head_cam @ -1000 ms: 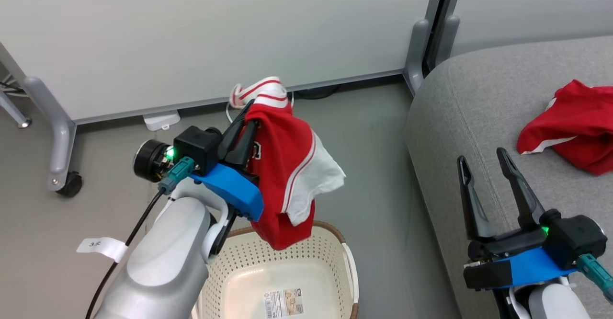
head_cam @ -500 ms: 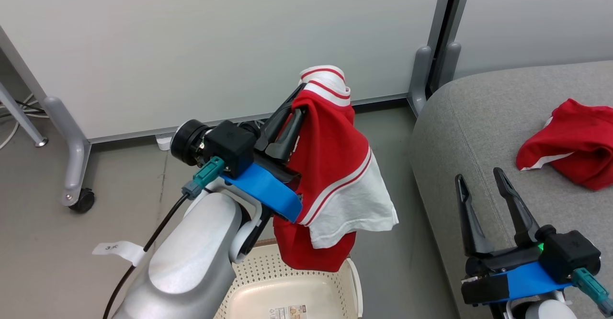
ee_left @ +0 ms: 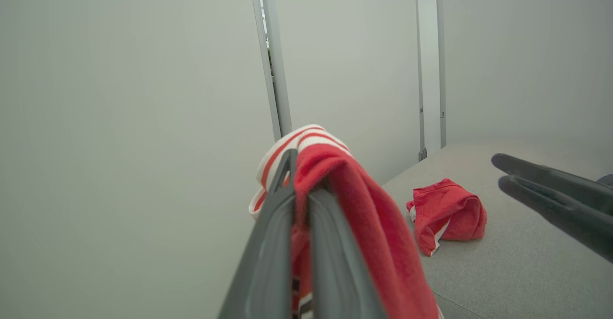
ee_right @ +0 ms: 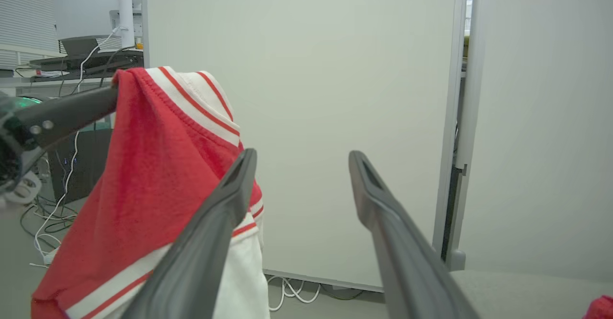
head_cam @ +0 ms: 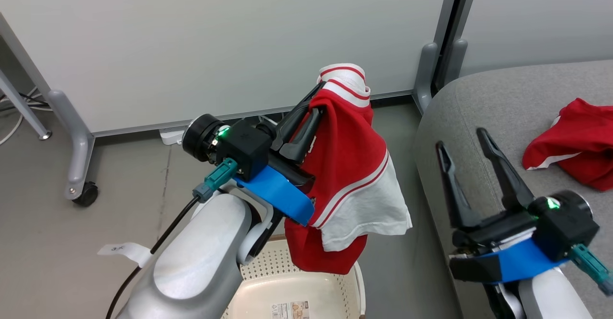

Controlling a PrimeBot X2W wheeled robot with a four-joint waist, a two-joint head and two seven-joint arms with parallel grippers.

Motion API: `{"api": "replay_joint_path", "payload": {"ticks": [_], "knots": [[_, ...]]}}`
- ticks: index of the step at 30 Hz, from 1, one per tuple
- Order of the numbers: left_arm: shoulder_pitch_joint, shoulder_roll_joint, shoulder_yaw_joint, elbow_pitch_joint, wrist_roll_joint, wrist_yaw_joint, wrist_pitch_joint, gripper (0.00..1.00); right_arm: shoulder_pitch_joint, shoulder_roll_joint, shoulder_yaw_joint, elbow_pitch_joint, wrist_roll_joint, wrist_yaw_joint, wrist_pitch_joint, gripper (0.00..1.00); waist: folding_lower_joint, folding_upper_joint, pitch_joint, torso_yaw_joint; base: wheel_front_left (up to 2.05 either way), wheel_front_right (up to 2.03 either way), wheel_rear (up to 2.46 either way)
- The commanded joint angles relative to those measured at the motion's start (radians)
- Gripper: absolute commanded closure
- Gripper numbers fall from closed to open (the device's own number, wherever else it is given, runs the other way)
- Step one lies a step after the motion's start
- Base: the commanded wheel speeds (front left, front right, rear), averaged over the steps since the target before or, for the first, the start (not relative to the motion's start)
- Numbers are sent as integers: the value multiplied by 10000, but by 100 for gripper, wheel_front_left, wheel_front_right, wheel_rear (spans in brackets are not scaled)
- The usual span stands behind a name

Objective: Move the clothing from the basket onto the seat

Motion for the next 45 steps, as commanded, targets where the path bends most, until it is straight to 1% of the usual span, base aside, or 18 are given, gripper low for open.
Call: {"api": "replay_joint_path", "payload": {"ticks": [1, 6, 9, 13, 19, 20, 26, 33, 34, 35, 36, 45], "knots": [[-43, 17, -5, -51, -7, 36, -4, 100, -300, -186, 281, -65, 38, 5, -2, 0, -1, -1, 29, 23, 0, 0, 0], [-156, -54, -95, -51, 15, 52, -58, 100, -1148, -693, 1368, 243, 234, 5, -1, 0, -1, -1, 122, 127, 0, 0, 0], [-207, -90, -175, -31, 51, 64, -88, 100, -1696, -857, 1856, 598, 320, 5, -1, 0, -1, -1, 183, 197, 0, 0, 0], [-283, -164, -291, -14, 107, 67, -118, 100, -2265, -921, 2366, 1268, 325, 5, -2, 0, -1, -1, 305, 305, 0, 0, 0], [-437, -283, -464, 60, 136, 49, -190, 100, -2921, -904, 2990, 2572, 311, 5, -1, 0, -1, -1, 452, 471, 0, 0, 0], [-437, -283, -464, 60, 136, 49, -190, 100, -2921, -904, 2990, 2572, 311, 5, -1, 0, -1, -1, 452, 471, 0, 0, 0], [-560, -405, -696, 78, 149, 11, -257, 100, -3315, -775, 3347, 3611, 490, 5, -2, 0, -1, -1, 547, 584, 0, 0, 0], [-638, -462, -899, 93, 87, -17, -301, 100, -3629, -550, 3557, 4136, 749, 5, -2, 0, -1, -1, 544, 609, 0, 0, 0], [-650, -461, -913, 92, 83, -20, -307, 100, -3662, -527, 3575, 4196, 814, 5, -1, 25, -1, -1, 546, 613, 0, 0, 0], [-664, -464, -927, 94, 77, -21, -311, 100, -3683, -512, 3589, 4244, 862, 5, -1, 78, -1, -1, 547, 618, 0, 0, 0], [-675, -464, -930, 96, 65, -15, -324, 100, -3703, -495, 3606, 4281, 934, 5, -1, 100, -1, -1, 545, 624, 0, 0, 0], [-700, -392, -954, 195, 34, 24, -390, 100, -3707, -533, 3721, 4394, 1156, 5, -1, 100, -1, -1, 537, 631, 0, 0, 0]]}}
